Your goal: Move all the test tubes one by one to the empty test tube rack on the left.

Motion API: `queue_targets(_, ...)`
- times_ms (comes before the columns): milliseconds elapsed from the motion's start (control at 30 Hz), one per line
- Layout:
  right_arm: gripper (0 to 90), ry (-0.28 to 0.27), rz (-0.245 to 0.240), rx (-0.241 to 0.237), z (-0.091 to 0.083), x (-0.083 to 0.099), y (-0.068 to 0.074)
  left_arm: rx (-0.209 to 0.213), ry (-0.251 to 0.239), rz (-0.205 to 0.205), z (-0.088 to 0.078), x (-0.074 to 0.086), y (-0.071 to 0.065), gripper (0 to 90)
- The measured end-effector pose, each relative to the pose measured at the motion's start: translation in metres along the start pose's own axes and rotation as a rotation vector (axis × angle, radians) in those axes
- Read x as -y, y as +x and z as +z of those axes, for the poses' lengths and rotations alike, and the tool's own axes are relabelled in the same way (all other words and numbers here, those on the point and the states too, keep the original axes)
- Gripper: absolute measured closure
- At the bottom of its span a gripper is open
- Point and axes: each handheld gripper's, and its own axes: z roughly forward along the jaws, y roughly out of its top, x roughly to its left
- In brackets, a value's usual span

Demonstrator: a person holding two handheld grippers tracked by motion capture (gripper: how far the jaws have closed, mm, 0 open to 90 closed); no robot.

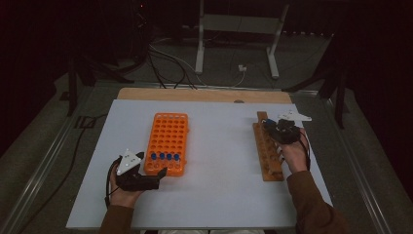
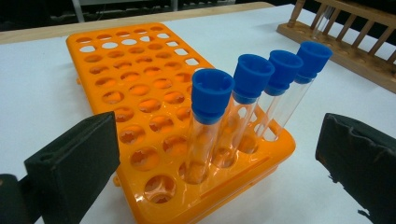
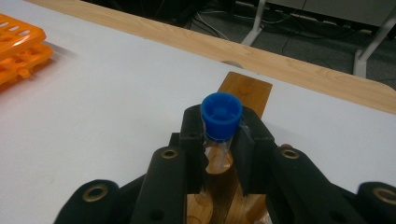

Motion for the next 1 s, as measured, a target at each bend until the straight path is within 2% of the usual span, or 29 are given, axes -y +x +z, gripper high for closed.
queue_targets(133,74.9,0.020,0.003,-0.002,0.005,0.000,-0.001,0.002,0.000,0.001,0.000,0.000,0.000,0.7)
queue_targets(500,77.0,0.011,0.023,-0.009,0.005,0.000,-0.002,0.002,0.003,0.001,0.000,0.000,0.000,0.7)
queue_targets(1000,77.1,-0.016,0.018,-0.008,-0.008,-0.005,0.001,0.005,0.006,0.004,0.002,0.001,-0.001,0.8)
